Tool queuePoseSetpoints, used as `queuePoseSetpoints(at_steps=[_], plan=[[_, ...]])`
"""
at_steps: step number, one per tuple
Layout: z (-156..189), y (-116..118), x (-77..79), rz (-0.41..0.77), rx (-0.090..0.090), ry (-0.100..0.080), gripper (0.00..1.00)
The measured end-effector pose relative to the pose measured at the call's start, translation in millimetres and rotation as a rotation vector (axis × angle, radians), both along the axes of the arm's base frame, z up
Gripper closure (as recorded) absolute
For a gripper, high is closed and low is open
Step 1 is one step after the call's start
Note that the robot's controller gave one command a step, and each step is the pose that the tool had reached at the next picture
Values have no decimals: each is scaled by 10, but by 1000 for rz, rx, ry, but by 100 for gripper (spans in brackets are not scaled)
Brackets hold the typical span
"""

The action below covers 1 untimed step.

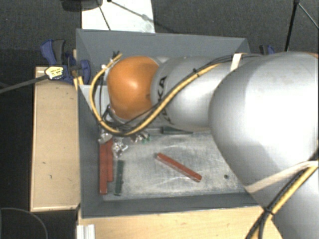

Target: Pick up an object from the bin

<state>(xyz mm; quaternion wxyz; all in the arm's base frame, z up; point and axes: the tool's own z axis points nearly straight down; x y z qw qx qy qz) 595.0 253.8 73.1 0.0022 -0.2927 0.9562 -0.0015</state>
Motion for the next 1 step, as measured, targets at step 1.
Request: queuePoseSetpoints(at_steps=[1], plan=[[1507,-104,-224,9,4,1,100]])
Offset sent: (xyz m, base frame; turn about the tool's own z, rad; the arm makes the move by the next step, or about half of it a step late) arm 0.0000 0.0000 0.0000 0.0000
